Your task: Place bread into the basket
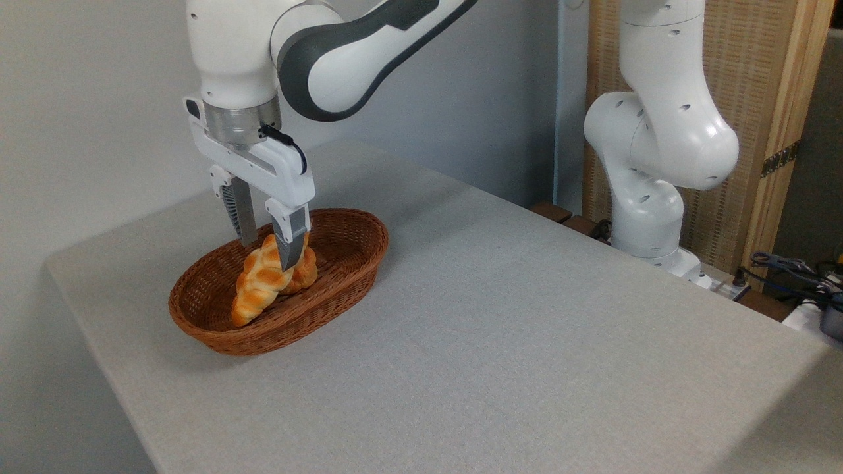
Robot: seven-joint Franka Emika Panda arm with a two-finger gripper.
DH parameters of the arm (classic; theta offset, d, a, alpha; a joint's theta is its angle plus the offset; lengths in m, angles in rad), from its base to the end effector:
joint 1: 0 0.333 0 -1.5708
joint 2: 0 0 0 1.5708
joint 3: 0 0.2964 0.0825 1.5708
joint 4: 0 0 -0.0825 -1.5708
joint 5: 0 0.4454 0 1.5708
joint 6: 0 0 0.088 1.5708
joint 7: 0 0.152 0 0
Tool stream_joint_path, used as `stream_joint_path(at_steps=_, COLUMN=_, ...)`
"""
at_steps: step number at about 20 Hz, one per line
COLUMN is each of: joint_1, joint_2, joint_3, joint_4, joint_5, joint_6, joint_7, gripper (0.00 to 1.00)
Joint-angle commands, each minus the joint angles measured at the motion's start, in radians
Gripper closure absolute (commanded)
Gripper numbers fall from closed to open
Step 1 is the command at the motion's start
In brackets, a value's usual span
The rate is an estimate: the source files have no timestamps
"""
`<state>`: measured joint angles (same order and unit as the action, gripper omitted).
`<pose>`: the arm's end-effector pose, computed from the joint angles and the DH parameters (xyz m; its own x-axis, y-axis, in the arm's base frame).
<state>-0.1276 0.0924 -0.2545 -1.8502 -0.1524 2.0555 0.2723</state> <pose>0.6072 -0.2569 0.3977 0.8277 -0.5409 0.1491 -0.5587 -0.8193 0.1292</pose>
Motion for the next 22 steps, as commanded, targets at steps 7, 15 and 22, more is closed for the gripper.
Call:
stream_joint_path(at_steps=7, joint_1=0.010, joint_2=-0.022, joint_3=0.063, joint_4=0.040, joint_5=0.091, joint_6=0.005, joint_7=0.022, gripper=0.00)
stream_joint_path(at_steps=15, joint_1=0.010, joint_2=-0.071, joint_3=0.311, joint_4=0.046, joint_5=0.102, joint_6=-0.003, joint_7=0.353, gripper=0.00)
stream_joint_path(at_steps=22, joint_1=0.011, joint_2=-0.103, joint_3=0.405, joint_4=0.048, joint_5=0.088, joint_6=-0.093, joint_7=0.602, gripper=0.00)
